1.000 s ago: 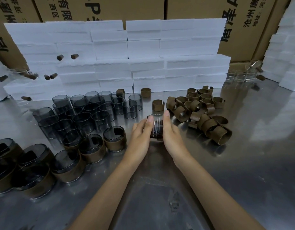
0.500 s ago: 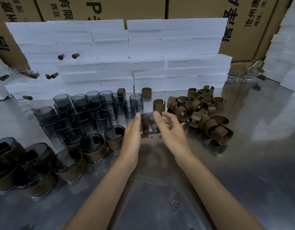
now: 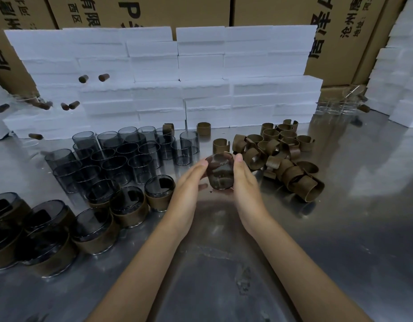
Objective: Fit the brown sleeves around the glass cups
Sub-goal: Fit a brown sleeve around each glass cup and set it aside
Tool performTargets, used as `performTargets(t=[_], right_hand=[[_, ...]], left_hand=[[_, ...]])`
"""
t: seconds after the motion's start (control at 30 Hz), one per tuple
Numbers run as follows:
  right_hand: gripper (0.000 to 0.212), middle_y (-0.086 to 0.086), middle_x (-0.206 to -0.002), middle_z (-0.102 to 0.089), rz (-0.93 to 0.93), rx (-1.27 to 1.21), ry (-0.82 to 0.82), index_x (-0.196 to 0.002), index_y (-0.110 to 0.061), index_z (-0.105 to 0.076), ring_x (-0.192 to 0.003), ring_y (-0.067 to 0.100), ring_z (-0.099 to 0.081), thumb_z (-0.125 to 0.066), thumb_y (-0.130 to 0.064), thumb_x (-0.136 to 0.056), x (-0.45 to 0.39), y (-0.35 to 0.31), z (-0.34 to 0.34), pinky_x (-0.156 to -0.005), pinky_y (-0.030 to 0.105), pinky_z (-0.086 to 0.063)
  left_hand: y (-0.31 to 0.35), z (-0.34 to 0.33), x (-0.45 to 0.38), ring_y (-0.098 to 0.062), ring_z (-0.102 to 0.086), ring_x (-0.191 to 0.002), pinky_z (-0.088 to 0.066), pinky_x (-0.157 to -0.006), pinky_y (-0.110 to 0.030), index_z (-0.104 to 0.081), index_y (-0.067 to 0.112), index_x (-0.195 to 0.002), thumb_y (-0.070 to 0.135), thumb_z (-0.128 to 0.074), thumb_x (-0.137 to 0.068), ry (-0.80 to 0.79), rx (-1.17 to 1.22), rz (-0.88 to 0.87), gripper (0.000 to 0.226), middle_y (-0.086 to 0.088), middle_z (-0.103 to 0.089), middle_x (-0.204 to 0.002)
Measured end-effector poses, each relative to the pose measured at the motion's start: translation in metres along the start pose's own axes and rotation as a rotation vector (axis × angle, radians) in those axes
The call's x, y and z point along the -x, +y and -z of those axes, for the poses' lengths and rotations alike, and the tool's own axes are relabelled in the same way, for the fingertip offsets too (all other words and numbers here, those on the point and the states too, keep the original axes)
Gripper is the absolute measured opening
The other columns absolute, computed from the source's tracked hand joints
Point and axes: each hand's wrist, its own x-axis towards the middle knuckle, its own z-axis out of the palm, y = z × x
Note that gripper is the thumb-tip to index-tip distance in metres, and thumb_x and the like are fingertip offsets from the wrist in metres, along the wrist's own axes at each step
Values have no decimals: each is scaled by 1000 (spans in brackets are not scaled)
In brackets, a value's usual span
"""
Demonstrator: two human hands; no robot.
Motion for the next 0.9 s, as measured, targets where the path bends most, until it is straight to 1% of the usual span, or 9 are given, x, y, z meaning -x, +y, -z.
performTargets(t=[0.07,0.13,0.2,0.3,0.5,0.67,0.8,0.87,0.9], right_hand=[[51,7,-124,-72,-106,-160,-23,-138,-21,-61,-113,23,-71,-41,-54,-105,-1,-1,2,-98,41,-57],[54,18,-116,-75,-203,-336,-54,-133,-8,-61,-103,28,-75,-44,-51,-105,0,-5,3,-87,36,-62],[54,22,-111,-75,-237,-392,-94,-128,-3,-62,-100,30,-76,-44,-49,-105,0,-8,5,-81,33,-63],[51,19,-118,-74,-200,-384,-148,-131,-4,-63,-109,28,-73,-45,-45,-106,0,-8,8,-90,35,-60],[36,10,-118,-76,-85,-159,-170,-126,-14,-71,-113,22,-72,-60,-37,-102,4,-7,6,-97,40,-59],[32,3,-104,-79,-41,-106,-142,-117,-22,-72,-100,19,-76,-74,-40,-91,6,-5,2,-85,35,-62],[62,11,-102,-78,-99,-149,-145,-120,-15,-65,-93,28,-77,-81,-53,-75,7,-4,0,-83,45,-63],[67,13,-101,-77,-127,-195,-128,-121,-9,-64,-91,28,-78,-80,-52,-71,8,-5,-1,-75,40,-64],[65,15,-102,-77,-143,-219,-116,-120,-8,-65,-91,29,-78,-80,-51,-73,8,-5,-1,-72,37,-64]], left_hand=[[0,1,-1,-5,-55,-133,-35,-121,-41,-65,29,-136,26,-50,-107,-14,15,-5,33,11,-67,-137],[-2,1,0,0,-48,-138,-32,-121,-33,-61,37,-140,25,-54,-104,-47,-1,-21,38,16,-62,-143],[-4,0,2,7,-49,-134,-38,-111,-19,-59,40,-141,27,-58,-103,-83,-26,-42,40,22,-62,-139],[-4,1,4,14,-58,-120,-45,-86,-2,-57,31,-141,30,-70,-96,-91,-45,-82,47,28,-69,-125],[-3,0,4,-8,-72,-107,-55,-84,-17,-58,21,-131,46,-79,-77,54,25,-50,64,6,-79,-110],[-1,1,3,-20,-74,-103,-58,-93,-38,-68,18,-114,65,-67,-81,188,42,73,57,-3,-78,-106],[0,2,1,-28,-74,-97,-59,-84,-43,-68,8,-116,38,-51,-107,207,128,158,36,-17,-75,-111],[-1,2,0,-24,-73,-92,-58,-74,-36,-67,4,-121,22,-44,-110,176,153,162,31,-19,-73,-113],[-2,2,0,-24,-72,-96,-57,-77,-37,-67,4,-124,18,-42,-110,156,159,163,31,-17,-73,-116]])
